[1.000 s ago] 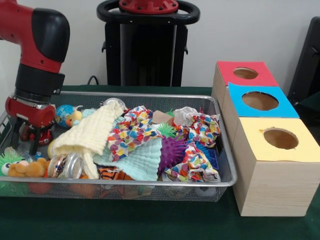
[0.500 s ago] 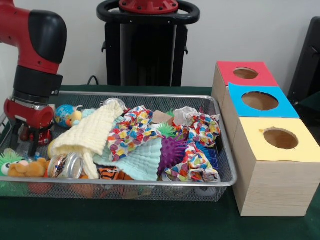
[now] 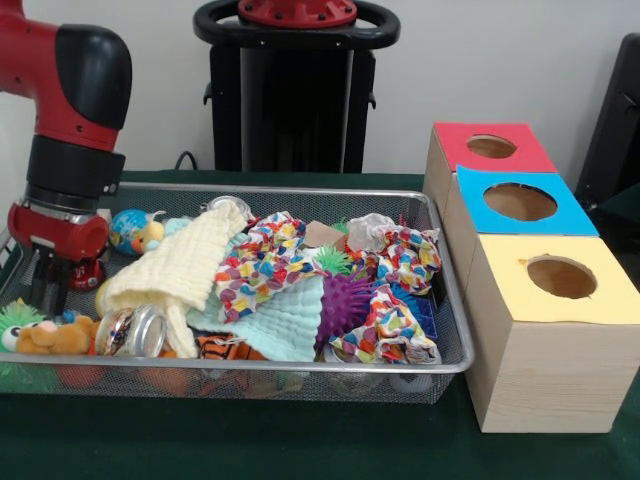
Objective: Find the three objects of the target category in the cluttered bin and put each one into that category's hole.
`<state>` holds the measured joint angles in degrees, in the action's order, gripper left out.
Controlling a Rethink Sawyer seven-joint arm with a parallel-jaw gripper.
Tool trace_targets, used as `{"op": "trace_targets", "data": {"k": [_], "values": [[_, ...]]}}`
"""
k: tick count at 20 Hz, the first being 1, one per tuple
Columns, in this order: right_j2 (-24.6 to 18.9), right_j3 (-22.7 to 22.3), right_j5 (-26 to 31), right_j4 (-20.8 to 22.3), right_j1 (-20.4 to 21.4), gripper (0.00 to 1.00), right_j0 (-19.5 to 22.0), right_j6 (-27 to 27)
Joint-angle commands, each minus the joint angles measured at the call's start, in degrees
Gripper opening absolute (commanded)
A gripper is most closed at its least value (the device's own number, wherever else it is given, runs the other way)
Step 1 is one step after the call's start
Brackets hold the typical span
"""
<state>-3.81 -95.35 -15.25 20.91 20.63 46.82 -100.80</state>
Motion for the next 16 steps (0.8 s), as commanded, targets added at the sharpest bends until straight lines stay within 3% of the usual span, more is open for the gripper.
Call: {"op": "trace_targets", "data": {"k": [1,9,16], "values": [[-6.0,4.5,3.5,2.8,-6.9,0.00,1.2,-5.4],[-3.4,1.7,-0.5,1.6,-4.5,0.00,-0.7,-7.8],[-1.0,-3.4,0.9,-0.1,1.5,0.00,-2.9,-9.2]]}}
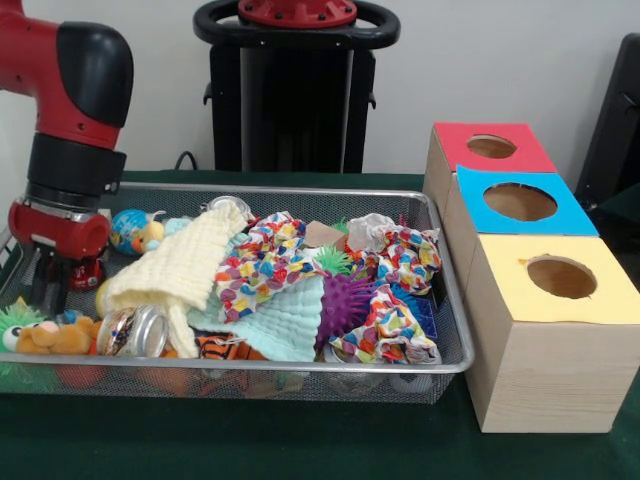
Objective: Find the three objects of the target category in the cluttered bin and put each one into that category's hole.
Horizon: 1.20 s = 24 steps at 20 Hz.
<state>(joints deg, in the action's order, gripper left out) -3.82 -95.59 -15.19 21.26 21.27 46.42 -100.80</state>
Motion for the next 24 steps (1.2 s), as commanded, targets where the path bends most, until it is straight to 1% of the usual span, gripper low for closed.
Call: {"op": "trace_targets", "data": {"k": [1,7,10,13,15,19,24], "values": [[-0.5,-4.2,1.7,-0.8,2.6,0.00,-3.0,-9.2],[1.3,-10.0,8.3,-1.7,13.2,0.00,-5.1,-8.6],[1.8,-11.5,9.8,-1.7,16.3,0.00,-5.5,-8.4],[3.0,-12.4,10.3,-1.9,17.3,0.00,-6.3,-8.6],[2.7,-13.5,11.3,-1.9,19.3,0.00,-6.1,-8.6],[3.8,-14.0,10.1,-2.2,19.0,0.00,-7.0,-9.4],[5.1,-15.6,9.3,-2.7,20.0,0.00,-7.9,-10.3]]}}
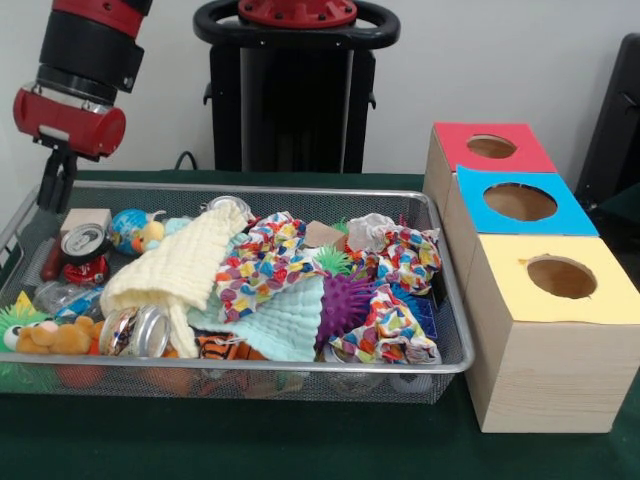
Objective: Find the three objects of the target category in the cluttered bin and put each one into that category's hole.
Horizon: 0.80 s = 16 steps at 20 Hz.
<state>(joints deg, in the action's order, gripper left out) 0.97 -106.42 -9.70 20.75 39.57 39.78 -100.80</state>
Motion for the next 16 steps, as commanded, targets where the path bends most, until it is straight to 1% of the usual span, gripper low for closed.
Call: {"op": "trace_targets", "data": {"k": [1,5,7,8,11,12,13,16], "values": [[0.5,-5.0,3.7,-2.4,1.8,0.00,-1.5,-10.4],[0.8,-5.3,2.0,-2.6,0.9,0.00,-1.7,-10.7],[1.0,-4.7,1.5,-2.4,0.3,0.00,-2.0,-10.2],[0.4,-4.9,0.9,-2.1,0.3,0.00,-1.7,-10.2],[-1.2,-4.8,1.7,-1.9,0.4,0.00,-0.3,-10.0],[-1.8,-4.8,1.8,-1.8,0.4,1.00,0.3,-10.0],[-3.2,-4.3,2.8,-1.3,-0.2,1.00,1.0,-9.2],[-4.6,-2.9,3.0,-0.5,-2.4,1.00,1.8,-8.2]]}}
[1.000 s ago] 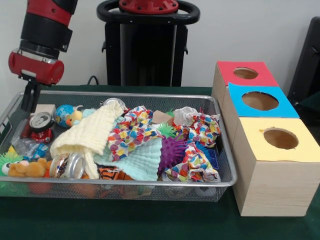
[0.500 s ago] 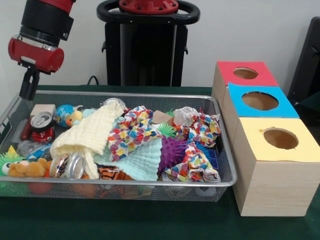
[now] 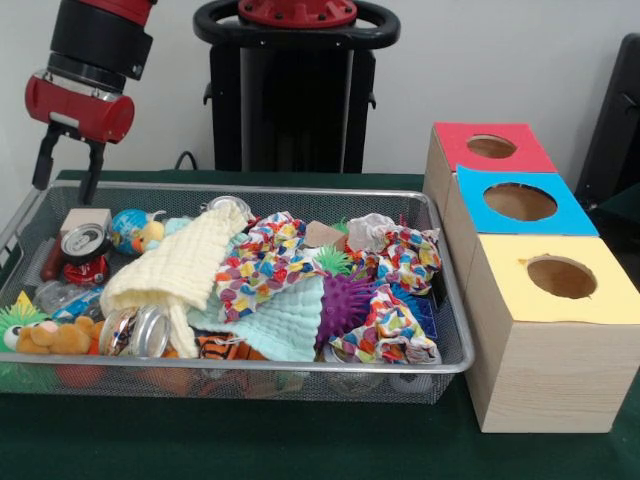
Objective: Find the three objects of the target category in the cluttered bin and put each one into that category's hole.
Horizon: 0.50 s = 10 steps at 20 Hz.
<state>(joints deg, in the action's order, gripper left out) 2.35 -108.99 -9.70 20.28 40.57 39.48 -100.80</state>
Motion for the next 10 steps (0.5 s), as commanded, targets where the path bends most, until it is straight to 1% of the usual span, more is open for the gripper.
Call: {"op": "trace_targets", "data": {"k": [1,6,10], "values": [[-6.5,0.1,2.7,0.5,-4.1,1.00,2.5,-7.9],[-9.3,2.1,2.0,2.9,-7.6,1.00,5.0,-6.0],[-11.1,4.0,2.0,3.5,-9.9,1.00,6.6,-5.0]]}}
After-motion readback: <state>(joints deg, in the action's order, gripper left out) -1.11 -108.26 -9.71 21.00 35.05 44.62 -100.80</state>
